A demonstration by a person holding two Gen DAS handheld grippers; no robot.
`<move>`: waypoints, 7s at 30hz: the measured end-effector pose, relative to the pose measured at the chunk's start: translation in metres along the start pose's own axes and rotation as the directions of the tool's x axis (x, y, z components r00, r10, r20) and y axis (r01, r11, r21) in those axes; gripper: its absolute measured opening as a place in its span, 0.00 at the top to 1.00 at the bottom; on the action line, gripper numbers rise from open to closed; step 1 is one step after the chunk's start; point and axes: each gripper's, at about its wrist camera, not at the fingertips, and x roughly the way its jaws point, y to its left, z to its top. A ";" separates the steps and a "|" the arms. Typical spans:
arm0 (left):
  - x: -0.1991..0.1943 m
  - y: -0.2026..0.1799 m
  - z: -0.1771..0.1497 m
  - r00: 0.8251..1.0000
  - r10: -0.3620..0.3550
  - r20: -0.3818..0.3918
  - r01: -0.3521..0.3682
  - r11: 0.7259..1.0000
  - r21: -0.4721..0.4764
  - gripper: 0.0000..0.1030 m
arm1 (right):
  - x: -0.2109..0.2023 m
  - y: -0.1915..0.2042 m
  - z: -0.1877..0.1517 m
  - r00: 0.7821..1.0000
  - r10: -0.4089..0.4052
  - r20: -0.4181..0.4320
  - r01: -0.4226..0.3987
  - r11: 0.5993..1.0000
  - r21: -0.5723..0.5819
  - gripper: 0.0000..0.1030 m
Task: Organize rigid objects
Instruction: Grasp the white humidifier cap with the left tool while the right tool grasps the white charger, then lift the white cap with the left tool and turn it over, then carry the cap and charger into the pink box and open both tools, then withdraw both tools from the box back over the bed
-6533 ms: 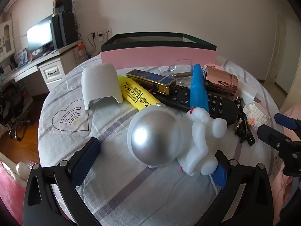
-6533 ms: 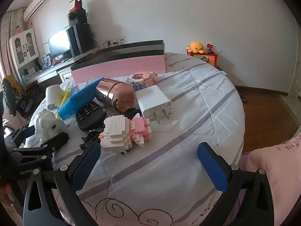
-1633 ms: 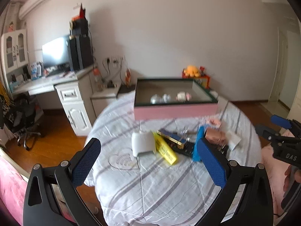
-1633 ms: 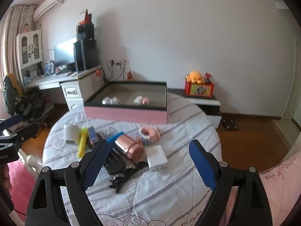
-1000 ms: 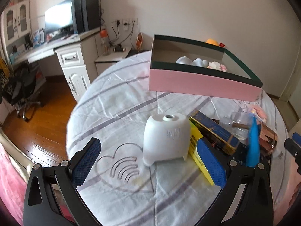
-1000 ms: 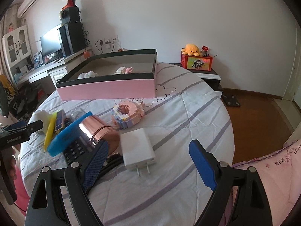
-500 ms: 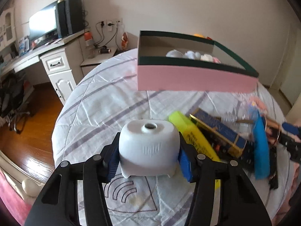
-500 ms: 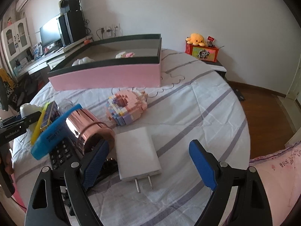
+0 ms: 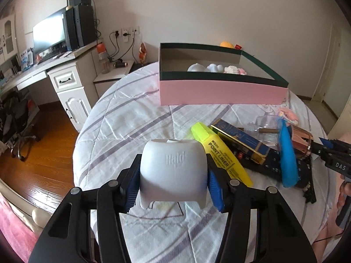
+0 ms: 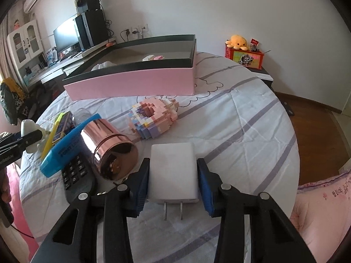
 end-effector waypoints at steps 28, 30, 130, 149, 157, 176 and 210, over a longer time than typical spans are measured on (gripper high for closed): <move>0.004 0.009 0.001 0.947 -0.251 0.199 0.266 0.963 -0.049 0.50 | -0.028 0.008 0.006 0.996 0.048 0.076 -0.049 0.999 0.004 0.59; 0.002 0.005 0.003 0.939 -0.239 0.246 0.253 0.967 -0.026 0.35 | -0.029 0.008 0.008 0.995 0.053 0.087 -0.054 0.998 0.013 0.59; 0.134 -0.011 0.199 0.999 -0.026 -0.022 0.028 0.994 0.106 0.21 | 0.126 0.061 0.204 0.993 0.107 -0.045 -0.113 0.976 -0.184 0.47; -0.030 -0.011 0.143 0.975 0.006 0.221 -0.017 0.999 0.044 0.00 | -0.015 0.065 0.154 0.976 0.088 0.200 -0.054 0.984 -0.171 0.16; -0.103 -0.022 0.090 0.952 -0.035 0.305 0.040 0.999 -0.009 0.00 | -0.083 0.059 0.098 0.955 0.040 0.293 -0.009 0.994 -0.106 0.00; -0.148 -0.039 0.027 0.961 0.046 0.274 -0.054 0.998 0.021 0.00 | -0.127 0.055 0.015 0.961 0.020 0.275 0.001 0.997 -0.074 0.00; 0.000 -0.041 0.004 0.998 0.049 -0.051 -0.047 0.999 0.025 0.00 | -0.052 0.009 -0.008 0.997 -0.024 0.075 0.023 1.000 0.015 0.00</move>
